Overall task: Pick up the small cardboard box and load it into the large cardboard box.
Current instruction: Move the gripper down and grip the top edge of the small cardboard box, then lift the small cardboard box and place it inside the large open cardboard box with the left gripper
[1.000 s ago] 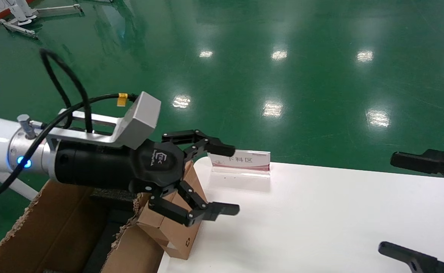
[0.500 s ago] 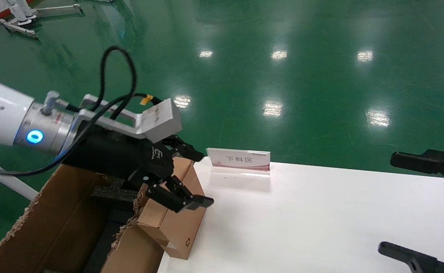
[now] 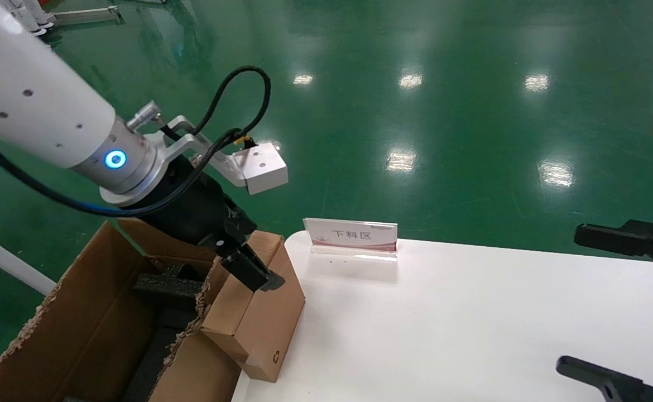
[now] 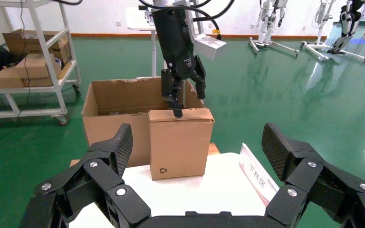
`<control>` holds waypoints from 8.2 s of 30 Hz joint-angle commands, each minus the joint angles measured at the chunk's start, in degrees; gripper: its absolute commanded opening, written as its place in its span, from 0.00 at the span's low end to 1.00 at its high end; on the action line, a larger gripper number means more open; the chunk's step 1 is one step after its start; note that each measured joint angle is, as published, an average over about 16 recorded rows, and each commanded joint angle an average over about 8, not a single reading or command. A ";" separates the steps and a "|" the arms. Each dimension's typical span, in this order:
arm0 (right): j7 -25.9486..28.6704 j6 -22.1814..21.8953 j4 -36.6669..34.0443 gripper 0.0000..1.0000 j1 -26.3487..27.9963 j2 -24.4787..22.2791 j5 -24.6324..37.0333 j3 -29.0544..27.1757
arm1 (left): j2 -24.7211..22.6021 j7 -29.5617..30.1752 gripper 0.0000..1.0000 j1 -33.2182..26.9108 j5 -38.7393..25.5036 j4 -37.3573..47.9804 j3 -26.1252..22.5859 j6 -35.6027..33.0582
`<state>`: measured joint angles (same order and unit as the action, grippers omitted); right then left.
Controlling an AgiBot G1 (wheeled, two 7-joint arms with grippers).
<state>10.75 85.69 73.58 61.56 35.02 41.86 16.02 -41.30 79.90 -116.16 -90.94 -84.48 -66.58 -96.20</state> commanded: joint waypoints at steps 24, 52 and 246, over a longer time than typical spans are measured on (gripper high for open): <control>0.00 0.00 0.00 1.00 0.00 0.00 0.00 0.00 | -2.08 19.98 1.00 -7.24 1.47 0.19 -15.77 -1.46; 0.00 0.00 0.00 1.00 0.00 0.00 0.00 0.00 | -1.10 22.31 0.99 -1.20 -1.78 0.61 -17.45 5.20; -0.01 -0.01 -0.01 1.00 -0.01 -0.01 -0.01 -0.01 | 11.98 21.76 0.00 -50.02 3.48 0.41 -85.01 22.32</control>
<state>10.75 85.68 73.56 61.55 35.01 41.85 16.01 -29.39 101.80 -166.05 -87.46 -84.07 -151.57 -73.86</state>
